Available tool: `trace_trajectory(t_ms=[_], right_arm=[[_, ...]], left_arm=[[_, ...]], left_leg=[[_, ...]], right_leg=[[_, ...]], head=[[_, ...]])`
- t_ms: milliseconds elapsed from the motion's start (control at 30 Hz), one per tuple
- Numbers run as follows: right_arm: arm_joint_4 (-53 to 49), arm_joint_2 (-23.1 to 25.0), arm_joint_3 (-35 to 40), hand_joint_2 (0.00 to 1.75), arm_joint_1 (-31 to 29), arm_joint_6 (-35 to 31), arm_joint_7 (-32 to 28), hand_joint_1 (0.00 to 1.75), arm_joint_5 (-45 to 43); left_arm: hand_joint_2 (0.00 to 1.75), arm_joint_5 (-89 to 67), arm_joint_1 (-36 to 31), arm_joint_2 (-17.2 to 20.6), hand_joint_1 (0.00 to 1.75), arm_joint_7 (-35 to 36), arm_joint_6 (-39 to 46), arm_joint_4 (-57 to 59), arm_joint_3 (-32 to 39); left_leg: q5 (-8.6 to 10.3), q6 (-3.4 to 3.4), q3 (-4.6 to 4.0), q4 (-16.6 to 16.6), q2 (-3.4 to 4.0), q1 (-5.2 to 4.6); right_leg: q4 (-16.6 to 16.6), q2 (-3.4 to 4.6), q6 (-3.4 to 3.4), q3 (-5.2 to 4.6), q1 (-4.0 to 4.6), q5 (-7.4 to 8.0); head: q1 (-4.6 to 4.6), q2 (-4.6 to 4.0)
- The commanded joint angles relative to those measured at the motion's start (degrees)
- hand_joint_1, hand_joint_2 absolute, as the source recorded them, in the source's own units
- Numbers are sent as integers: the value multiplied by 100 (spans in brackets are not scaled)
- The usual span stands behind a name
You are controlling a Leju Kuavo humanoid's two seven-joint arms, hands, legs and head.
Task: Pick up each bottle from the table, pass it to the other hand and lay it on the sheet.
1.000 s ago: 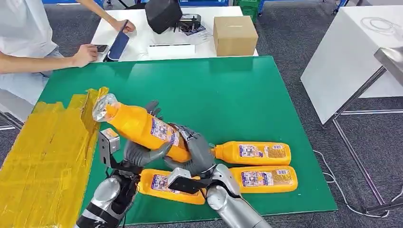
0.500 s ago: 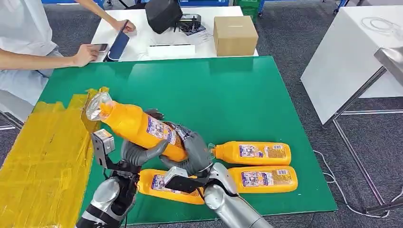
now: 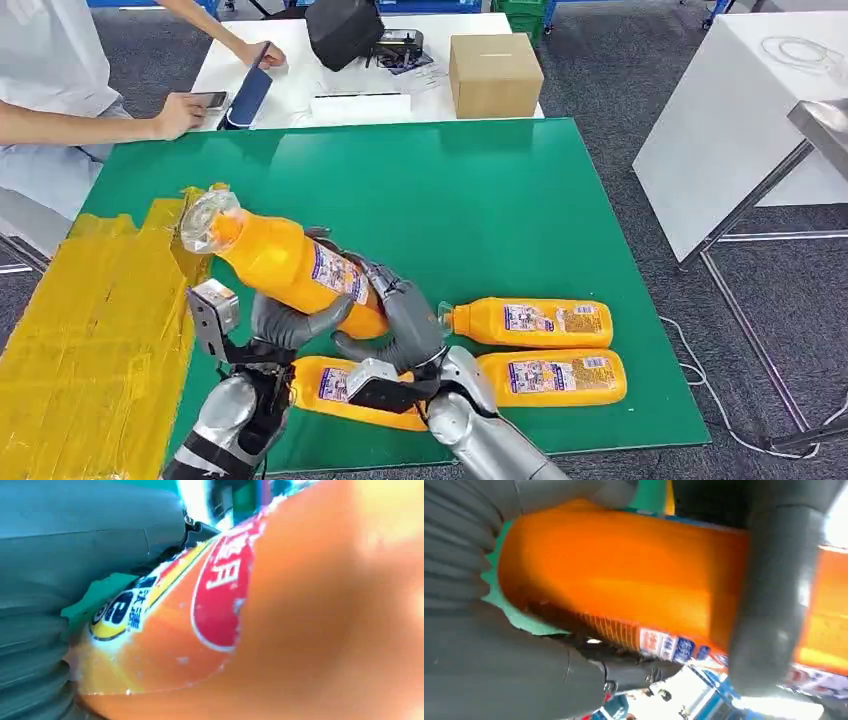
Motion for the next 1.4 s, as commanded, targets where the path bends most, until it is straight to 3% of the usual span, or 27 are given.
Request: trace_trajectory(t_ms=[33,200,267,400,467,600,667,900,933,967,1133,1267,1400], right_arm=[[-2120,-381,43,175,462,-392,-30,0,-317],[-3045,-538,-176,175,760,-261,-29,0,-685],[-3102,-567,-184,175,788,-247,-23,0,-696],[-3472,-617,-400,175,1040,-155,-112,0,-966],[-3642,-648,-487,175,1133,-110,-78,0,-1061],[-3689,-658,-520,175,1153,-79,-66,0,-1083],[-3703,-666,-565,175,1169,-73,-31,0,-1059],[-3715,-671,-573,175,1175,-70,-23,0,-1049],[-3741,-691,-583,175,1179,-63,-7,0,-1011],[-3805,-730,-650,175,1189,16,45,0,-988],[-3748,-715,-684,175,1181,77,81,0,-961],[-3691,-714,-739,175,1186,56,152,0,-791],[-3625,-703,-841,175,1231,59,210,0,-715]], left_arm=[[175,-1721,-190,344,175,-530,1801,-317,411],[175,-4475,-285,609,175,115,2828,-189,674],[175,-4465,-289,604,175,111,2832,-165,698],[175,-7062,-426,591,175,1137,2937,377,1251],[175,-7893,-577,830,175,1536,2937,838,1364],[175,-7805,-605,916,175,1476,2937,903,1419],[175,-8973,-664,1242,175,2177,2685,1278,1410],[175,-8963,-679,1289,175,2187,2687,1323,1379],[175,-8908,-714,1420,175,2203,2639,1448,1348],[175,-9531,-844,1884,175,2582,2538,2119,1455],[175,-9500,-927,1918,175,2541,2627,2453,1536],[175,-9548,-1170,2159,175,2777,1803,3159,1530],[175,-9286,-1223,2256,175,2773,1582,3629,1713]], left_leg=[[-10,-2,8,6,10,5],[-9,-1,7,6,-7,8],[-6,0,9,2,0,7],[-4,0,11,0,-7,7],[-1,-1,10,-3,-10,6],[0,-1,7,-5,4,2],[-6,-4,20,-2,9,12],[-7,-5,22,-1,10,13],[-8,-5,23,-1,10,14],[-2,-4,18,-6,5,8],[1,-3,6,-3,6,20],[-1,-5,10,-3,21,23],[2,-8,10,-7,16,22]], right_leg=[[3,1,-10,9,7,-7],[0,-13,-11,12,11,-9],[-3,-9,-9,13,10,-6],[-5,-15,-9,17,8,-6],[-7,-17,-9,16,6,-4],[-3,-2,-6,5,1,0],[-7,-4,-16,21,13,-4],[-8,-4,-18,23,15,-5],[-8,-5,-18,24,15,-5],[-7,-4,-14,15,10,-2],[3,-1,-22,-3,16,4],[2,11,-26,1,19,6],[2,9,-27,-2,18,7]], head=[[0,0],[0,0],[0,0],[-2,0],[0,0],[-2,0],[-2,0],[-2,0],[-2,0],[-2,0],[0,0],[0,0],[2,0]])
